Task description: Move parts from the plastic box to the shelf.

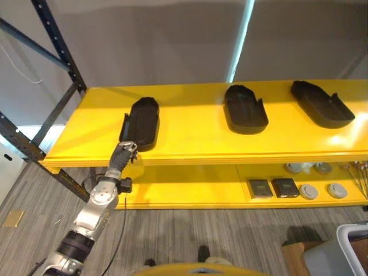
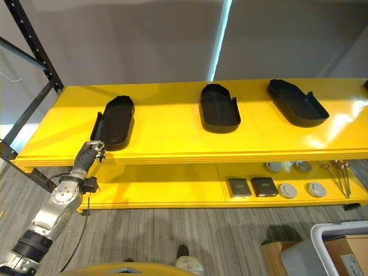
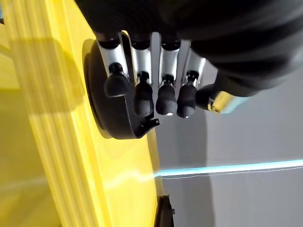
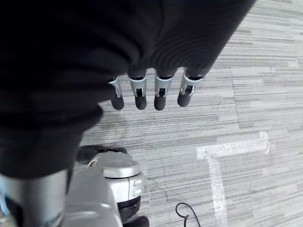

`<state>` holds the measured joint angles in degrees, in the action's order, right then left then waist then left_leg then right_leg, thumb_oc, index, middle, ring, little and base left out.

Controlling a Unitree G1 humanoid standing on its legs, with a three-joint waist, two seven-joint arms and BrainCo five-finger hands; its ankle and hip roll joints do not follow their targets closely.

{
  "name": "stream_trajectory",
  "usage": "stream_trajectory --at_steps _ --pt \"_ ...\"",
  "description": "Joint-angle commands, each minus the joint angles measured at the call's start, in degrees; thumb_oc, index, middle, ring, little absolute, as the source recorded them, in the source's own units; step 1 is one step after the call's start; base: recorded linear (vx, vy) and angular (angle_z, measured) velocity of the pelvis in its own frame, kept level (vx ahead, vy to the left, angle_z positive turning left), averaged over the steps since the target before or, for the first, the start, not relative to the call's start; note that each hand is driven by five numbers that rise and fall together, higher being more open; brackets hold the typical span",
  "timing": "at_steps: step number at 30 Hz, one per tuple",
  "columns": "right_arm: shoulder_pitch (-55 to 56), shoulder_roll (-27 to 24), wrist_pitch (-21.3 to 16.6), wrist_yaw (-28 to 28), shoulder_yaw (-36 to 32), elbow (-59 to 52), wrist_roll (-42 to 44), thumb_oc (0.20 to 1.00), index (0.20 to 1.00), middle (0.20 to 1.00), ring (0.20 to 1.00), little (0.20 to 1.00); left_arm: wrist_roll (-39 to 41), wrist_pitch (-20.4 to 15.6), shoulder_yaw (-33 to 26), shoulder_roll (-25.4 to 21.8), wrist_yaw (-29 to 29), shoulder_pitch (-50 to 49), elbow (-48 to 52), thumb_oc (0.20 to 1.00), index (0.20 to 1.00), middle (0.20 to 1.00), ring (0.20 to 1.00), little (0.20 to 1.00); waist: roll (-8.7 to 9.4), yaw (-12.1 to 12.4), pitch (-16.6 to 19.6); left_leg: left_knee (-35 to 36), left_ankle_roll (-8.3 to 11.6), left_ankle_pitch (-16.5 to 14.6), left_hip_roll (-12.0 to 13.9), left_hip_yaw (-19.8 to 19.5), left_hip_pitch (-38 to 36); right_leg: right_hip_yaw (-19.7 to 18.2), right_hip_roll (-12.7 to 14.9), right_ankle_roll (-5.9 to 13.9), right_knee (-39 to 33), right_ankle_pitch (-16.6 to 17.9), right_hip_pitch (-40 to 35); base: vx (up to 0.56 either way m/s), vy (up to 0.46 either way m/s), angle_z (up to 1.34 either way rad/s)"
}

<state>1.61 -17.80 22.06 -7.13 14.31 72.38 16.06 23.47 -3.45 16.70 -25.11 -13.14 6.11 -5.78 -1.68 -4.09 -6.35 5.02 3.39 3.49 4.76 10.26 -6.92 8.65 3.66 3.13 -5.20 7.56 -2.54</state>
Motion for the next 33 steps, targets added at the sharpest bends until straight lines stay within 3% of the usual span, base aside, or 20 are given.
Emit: stream_trajectory --at_steps 1,4,8,21,29,33 --pt "-1.47 1.16 -0.86 -0.99 1.37 1.84 -1.92 1.000 1.000 1.000 1.000 1.000 0.76 -3.65 -0.40 0.59 -2.51 7.87 -1.05 0.200 0.200 0.200 0.200 0.200 0.93 -0.52 -3.38 -0.02 -0.97 -3.98 -1.29 1.24 0.25 -2.67 0.04 2.46 0.20 -4.89 -3.57 0.02 -0.022 -0.15" --pt "-0.96 1.06 -4.70 0.85 1.77 0.30 1.03 1.000 1.000 1.000 1.000 1.000 0.80 -3.64 -0.06 1.50 -3.80 8.90 -2.93 0.200 0.200 0.200 0.200 0.200 0.87 -1.25 -3.82 -0.02 -1.03 -4.05 -1.20 1.35 0.41 -3.29 -0.05 2.43 0.20 -4.96 -3.19 0.04 -0.027 -0.05" --pt "-0.91 0.77 -5.24 1.22 1.75 -1.54 1.99 1.000 1.000 1.000 1.000 1.000 0.88 -3.02 -0.16 1.90 -4.99 9.77 -4.22 0.200 0.200 0.200 0.200 0.200 0.79 -1.90 -4.17 -0.02 -0.95 -3.86 -1.01 1.59 0.76 -3.92 -0.19 2.40 0.20 -4.89 -2.61 0.02 -0.015 -0.04" --pt "-0.99 -0.22 -5.22 -0.76 3.00 -3.56 2.87 1.000 1.000 1.000 1.000 1.000 3.14 -7.26 -1.01 3.56 -10.83 12.90 -7.09 0.200 0.200 0.200 0.200 0.200 -0.01 -3.58 -8.11 -0.02 -0.46 -2.92 -0.58 1.67 2.35 -5.13 -0.46 2.05 0.20 -4.80 -0.72 0.00 -0.005 -0.05" --pt "-1.00 -0.93 -5.88 -1.83 3.35 -3.87 2.66 1.000 1.000 1.000 1.000 1.000 4.30 -9.71 -1.53 3.12 -11.05 15.79 -6.13 0.200 0.200 0.200 0.200 0.200 -0.35 -4.52 -9.81 -0.02 -0.07 -2.48 -0.29 1.57 2.67 -5.44 -0.53 1.93 0.20 -5.00 -0.27 0.01 -0.001 0.00" --pt "-0.39 -1.28 -6.23 -2.42 2.73 -3.98 2.10 1.000 1.000 1.000 1.000 1.000 5.99 -8.66 -2.89 2.55 -11.93 16.36 -4.61 0.200 0.200 0.200 0.200 0.200 -0.37 -4.71 -10.14 -0.17 0.20 -2.21 0.03 1.49 2.64 -5.23 -0.66 1.76 0.24 -5.31 -0.48 0.07 -0.019 -0.04"
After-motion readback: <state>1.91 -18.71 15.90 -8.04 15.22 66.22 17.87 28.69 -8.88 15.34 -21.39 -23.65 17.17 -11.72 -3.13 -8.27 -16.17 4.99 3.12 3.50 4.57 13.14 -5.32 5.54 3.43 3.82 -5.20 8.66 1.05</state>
